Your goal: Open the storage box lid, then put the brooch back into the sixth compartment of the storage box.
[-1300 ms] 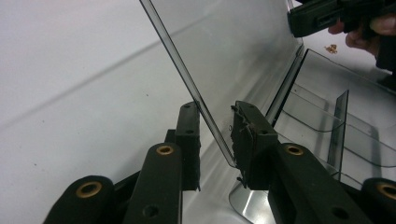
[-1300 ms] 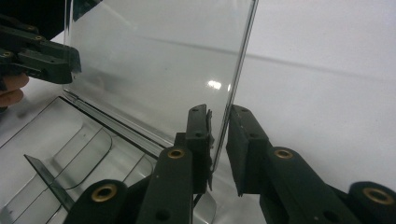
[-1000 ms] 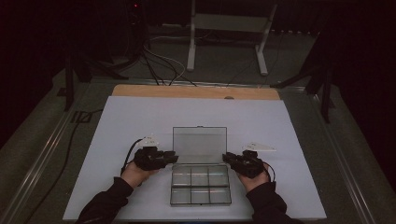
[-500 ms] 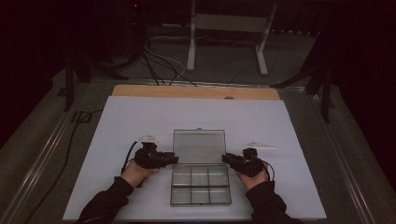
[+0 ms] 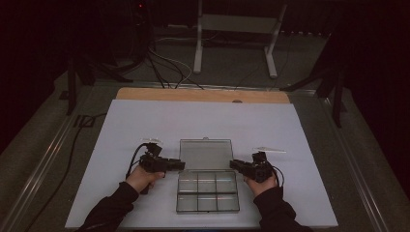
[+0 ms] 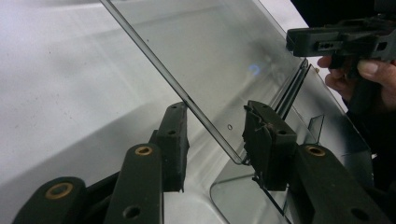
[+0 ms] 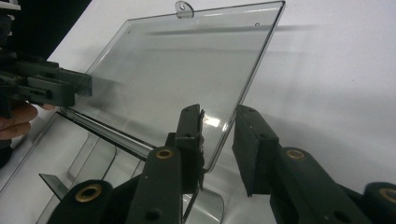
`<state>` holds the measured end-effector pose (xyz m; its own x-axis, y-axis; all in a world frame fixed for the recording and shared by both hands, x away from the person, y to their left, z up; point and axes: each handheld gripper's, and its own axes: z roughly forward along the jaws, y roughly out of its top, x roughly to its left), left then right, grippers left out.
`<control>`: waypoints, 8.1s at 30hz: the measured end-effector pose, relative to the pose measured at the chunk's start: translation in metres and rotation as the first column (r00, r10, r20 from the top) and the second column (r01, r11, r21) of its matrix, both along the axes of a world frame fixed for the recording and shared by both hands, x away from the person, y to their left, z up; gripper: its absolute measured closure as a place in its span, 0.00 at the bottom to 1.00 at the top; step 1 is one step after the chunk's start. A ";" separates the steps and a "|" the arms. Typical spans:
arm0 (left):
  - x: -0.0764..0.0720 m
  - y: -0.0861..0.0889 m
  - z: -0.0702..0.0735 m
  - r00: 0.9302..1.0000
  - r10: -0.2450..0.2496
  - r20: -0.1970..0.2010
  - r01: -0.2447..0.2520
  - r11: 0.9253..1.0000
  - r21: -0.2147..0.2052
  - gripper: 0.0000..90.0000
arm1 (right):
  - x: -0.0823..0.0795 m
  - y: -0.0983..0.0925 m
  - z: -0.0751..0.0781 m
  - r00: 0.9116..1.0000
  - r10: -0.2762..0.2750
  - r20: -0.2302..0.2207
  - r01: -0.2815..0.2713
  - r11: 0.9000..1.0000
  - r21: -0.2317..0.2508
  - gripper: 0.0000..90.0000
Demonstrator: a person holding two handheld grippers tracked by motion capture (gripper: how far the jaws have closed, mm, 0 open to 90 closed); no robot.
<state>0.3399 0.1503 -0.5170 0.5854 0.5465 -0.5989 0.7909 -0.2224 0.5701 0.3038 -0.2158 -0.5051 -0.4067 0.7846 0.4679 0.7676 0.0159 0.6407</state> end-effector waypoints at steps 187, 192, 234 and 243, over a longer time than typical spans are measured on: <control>-0.059 0.014 0.029 0.892 -0.108 0.438 0.076 0.993 0.089 0.02 | -0.063 -0.118 -0.001 0.996 0.076 0.052 -0.052 0.930 -0.365 0.90; -0.059 0.014 0.028 0.893 -0.108 0.436 0.079 0.993 0.085 0.02 | -0.063 -0.115 0.002 0.995 0.086 0.054 -0.063 0.936 -0.346 0.90; -0.059 0.015 0.028 0.892 -0.110 0.439 0.081 0.993 0.086 0.02 | -0.062 -0.088 0.017 0.985 0.160 0.068 -0.134 0.950 -0.282 0.90; -0.059 0.015 0.029 0.891 -0.111 0.440 0.081 0.993 0.086 0.02 | -0.061 -0.080 0.022 0.980 0.182 0.081 -0.154 0.950 -0.271 0.90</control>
